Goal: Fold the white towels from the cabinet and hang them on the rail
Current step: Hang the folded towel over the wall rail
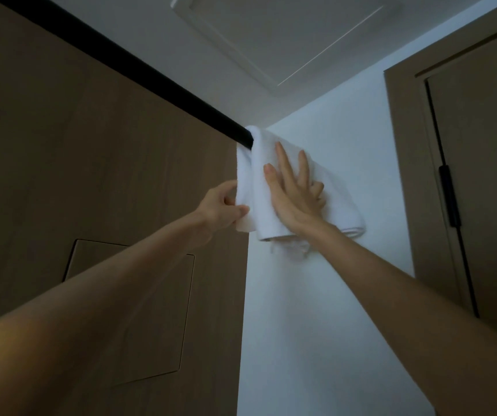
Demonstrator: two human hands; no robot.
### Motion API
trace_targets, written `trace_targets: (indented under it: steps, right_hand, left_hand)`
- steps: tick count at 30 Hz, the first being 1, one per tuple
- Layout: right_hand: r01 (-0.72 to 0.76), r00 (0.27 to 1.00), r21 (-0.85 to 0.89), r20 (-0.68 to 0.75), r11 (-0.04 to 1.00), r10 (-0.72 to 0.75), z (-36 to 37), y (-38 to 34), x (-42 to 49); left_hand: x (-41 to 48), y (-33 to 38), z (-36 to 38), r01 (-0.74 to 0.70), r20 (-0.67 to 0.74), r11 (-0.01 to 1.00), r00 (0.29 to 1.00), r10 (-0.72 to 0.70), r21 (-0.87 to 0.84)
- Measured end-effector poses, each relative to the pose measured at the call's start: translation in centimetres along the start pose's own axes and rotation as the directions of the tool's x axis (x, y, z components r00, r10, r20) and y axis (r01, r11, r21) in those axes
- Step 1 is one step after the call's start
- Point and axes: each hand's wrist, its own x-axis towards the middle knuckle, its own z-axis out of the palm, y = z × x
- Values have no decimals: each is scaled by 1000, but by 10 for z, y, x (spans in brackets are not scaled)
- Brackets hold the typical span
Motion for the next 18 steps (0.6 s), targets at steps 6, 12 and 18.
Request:
trace_targets:
  steps: [6, 12, 18]
  right_hand:
    - [23, 999, 37, -45, 999, -22, 10, 2, -12]
    - [18, 1000, 3, 21, 1000, -19, -5, -1, -11]
    - [83, 995, -5, 54, 996, -83, -17, -12, -15]
  left_hand:
    - [2, -1, -7, -80, 24, 964, 997, 77, 254]
    - [4, -3, -27, -152, -14, 851, 983, 184, 502]
    - [6, 2, -43, -79, -68, 900, 991, 119, 429]
